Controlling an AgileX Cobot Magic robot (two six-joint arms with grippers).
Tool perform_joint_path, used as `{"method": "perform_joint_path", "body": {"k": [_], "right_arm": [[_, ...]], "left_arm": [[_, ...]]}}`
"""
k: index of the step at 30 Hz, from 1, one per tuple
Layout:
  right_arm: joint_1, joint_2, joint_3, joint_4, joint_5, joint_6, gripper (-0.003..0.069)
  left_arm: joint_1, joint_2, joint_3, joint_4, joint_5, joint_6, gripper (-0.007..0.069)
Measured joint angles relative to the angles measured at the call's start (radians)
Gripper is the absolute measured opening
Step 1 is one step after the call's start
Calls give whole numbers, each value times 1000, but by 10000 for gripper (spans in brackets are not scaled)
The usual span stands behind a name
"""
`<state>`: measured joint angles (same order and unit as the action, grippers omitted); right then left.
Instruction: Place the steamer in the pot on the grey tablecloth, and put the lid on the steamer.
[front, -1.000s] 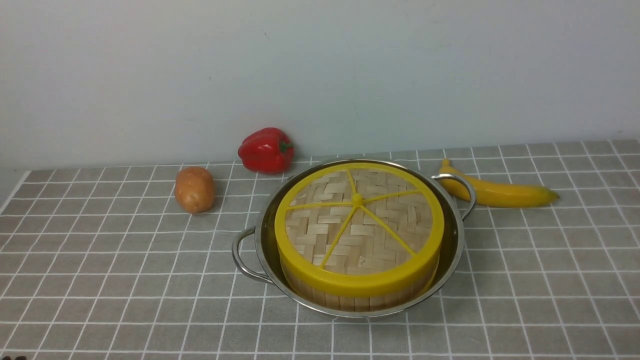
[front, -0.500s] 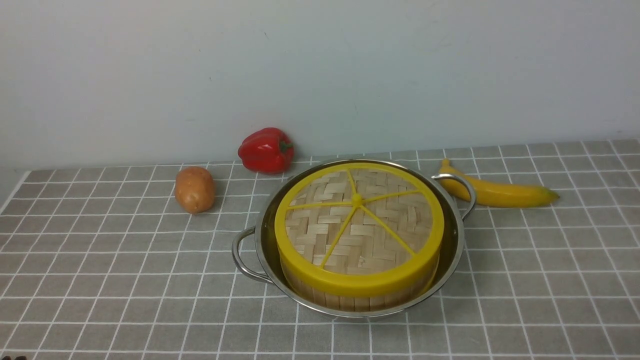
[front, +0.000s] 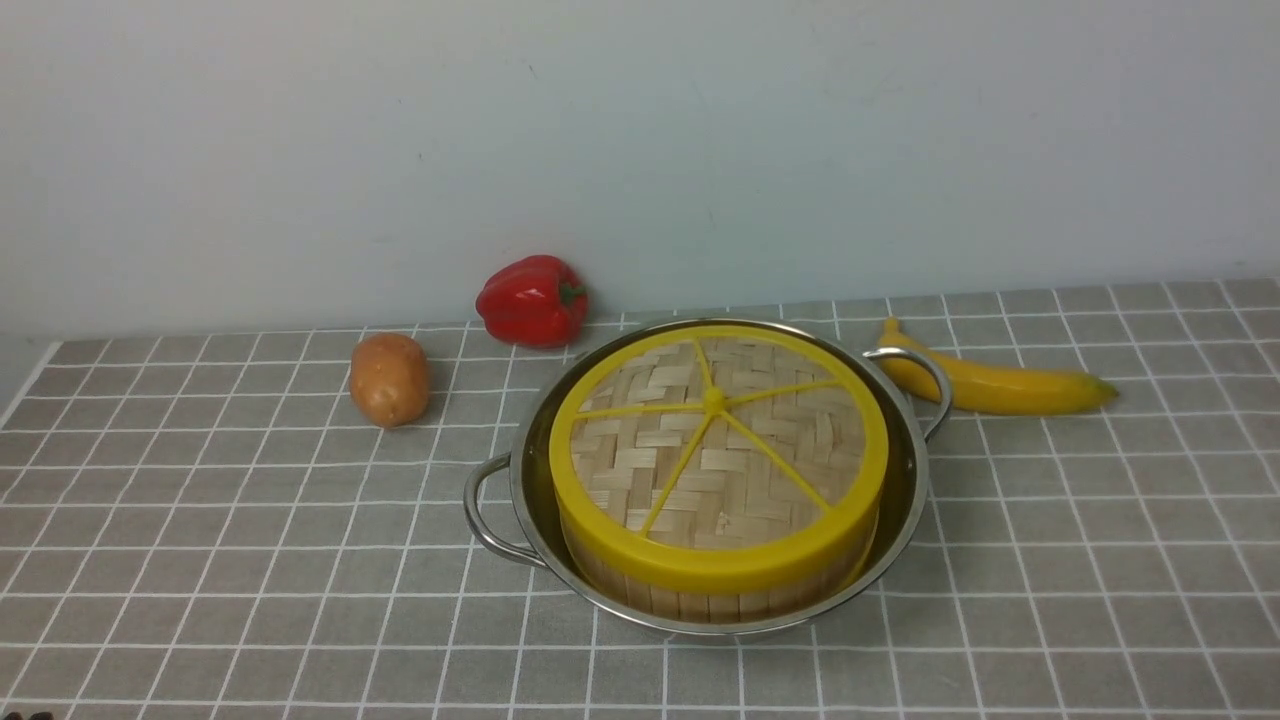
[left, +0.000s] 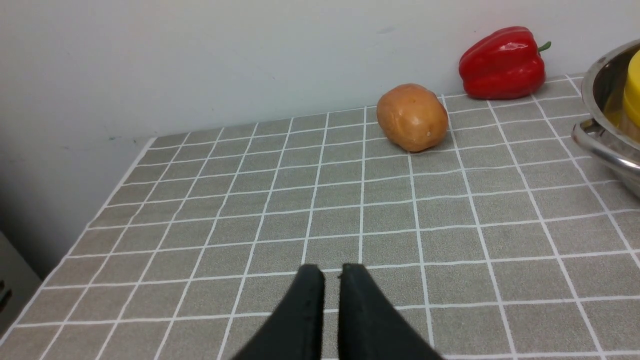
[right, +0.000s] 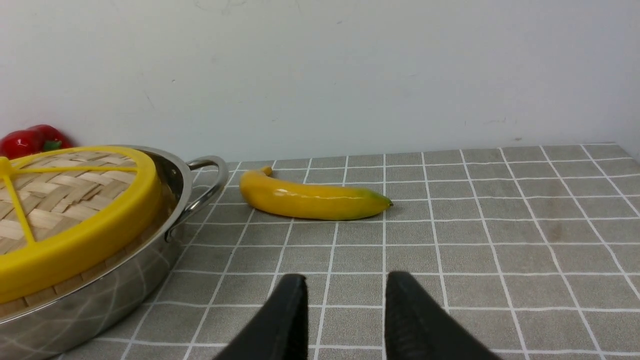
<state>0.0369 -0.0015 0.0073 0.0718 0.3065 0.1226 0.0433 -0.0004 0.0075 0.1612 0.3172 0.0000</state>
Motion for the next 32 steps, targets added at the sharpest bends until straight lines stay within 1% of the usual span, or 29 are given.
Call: {"method": "perform_joint_path", "body": {"k": [14, 32], "right_arm": [[0, 0, 0, 0, 0, 26, 240], [0, 0, 0, 0, 0, 26, 240]], "left_arm": [[0, 0, 0, 0, 0, 0, 43], [0, 0, 0, 0, 0, 0, 43]]}}
